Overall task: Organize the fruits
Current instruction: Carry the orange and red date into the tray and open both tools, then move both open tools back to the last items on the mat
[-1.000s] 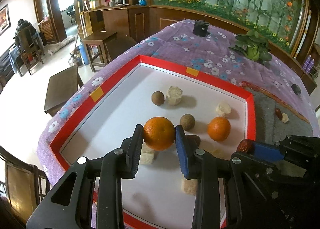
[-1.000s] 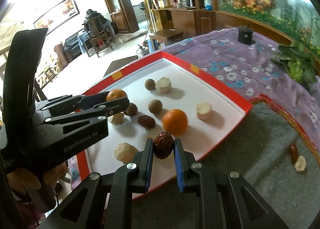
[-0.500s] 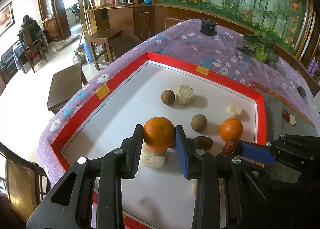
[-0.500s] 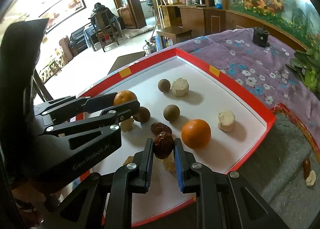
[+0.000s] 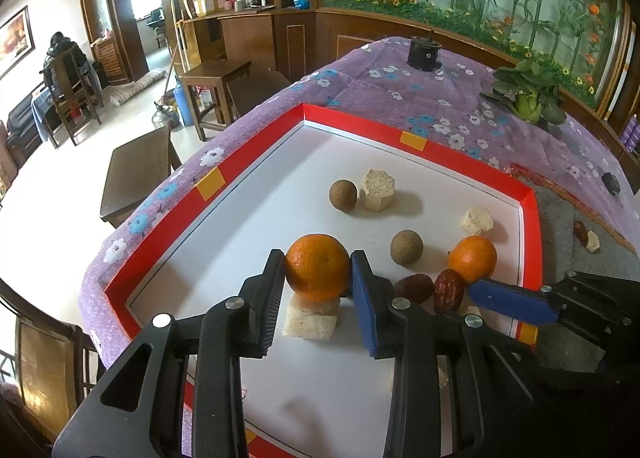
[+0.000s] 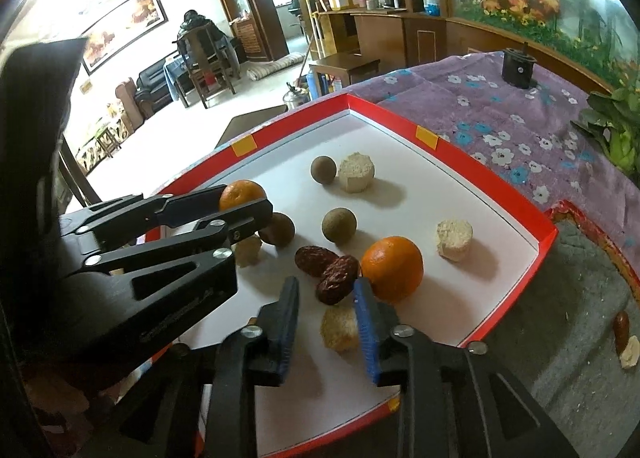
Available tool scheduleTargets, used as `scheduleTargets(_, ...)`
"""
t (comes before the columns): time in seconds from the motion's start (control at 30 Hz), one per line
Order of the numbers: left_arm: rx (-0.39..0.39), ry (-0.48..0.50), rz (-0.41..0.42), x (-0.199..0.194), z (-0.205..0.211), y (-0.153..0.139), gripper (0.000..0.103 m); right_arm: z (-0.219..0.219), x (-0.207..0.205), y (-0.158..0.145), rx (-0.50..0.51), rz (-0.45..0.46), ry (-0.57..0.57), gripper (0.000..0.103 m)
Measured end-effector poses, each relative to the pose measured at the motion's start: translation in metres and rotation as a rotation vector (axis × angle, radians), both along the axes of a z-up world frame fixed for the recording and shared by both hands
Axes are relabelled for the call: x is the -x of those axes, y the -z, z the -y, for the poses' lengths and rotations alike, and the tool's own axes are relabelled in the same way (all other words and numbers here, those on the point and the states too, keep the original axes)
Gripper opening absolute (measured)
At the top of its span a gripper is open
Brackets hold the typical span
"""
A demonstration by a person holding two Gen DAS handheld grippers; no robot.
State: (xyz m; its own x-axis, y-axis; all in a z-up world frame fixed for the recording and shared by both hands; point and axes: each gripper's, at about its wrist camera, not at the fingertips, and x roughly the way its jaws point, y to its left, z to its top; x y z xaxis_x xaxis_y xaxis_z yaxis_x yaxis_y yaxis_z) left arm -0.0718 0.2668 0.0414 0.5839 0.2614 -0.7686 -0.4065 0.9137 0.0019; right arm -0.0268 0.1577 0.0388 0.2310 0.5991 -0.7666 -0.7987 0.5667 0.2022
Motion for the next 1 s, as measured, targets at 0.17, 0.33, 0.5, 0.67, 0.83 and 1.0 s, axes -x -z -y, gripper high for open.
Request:
scheduleTargets(0.17,0.005,-0.007,-0.022,-0.003,0.000,0.001,0.040,0.011,0.004,-0.005,-0.014,-0.003,0.012,0.029)
scheduleTargets(0.33,-0.012,-0.008,-0.003,0.000,0.005,-0.008,0.048,0.027,0.009,-0.016,-0.037,0.012,0.018,0.030)
scheduleTargets(0.5,-0.040,0.013,0.041,0.002,0.021,-0.022,0.068,0.051,0.010,-0.020,-0.046,0.021,0.055,0.031)
scheduleTargets(0.67,-0.038,0.054,0.042,-0.004,0.043,-0.027,0.068,0.080,0.007,-0.022,-0.047,0.032,0.103,0.033)
scheduleTargets(0.83,-0.033,0.111,0.035,-0.012,0.070,-0.028,0.068,0.118,0.001,-0.021,-0.052,0.030,0.176,0.034)
scheduleTargets(1.0,-0.020,0.172,0.035,-0.021,0.099,-0.030,0.068,0.160,-0.005,-0.017,-0.047,0.025,0.253,0.034)
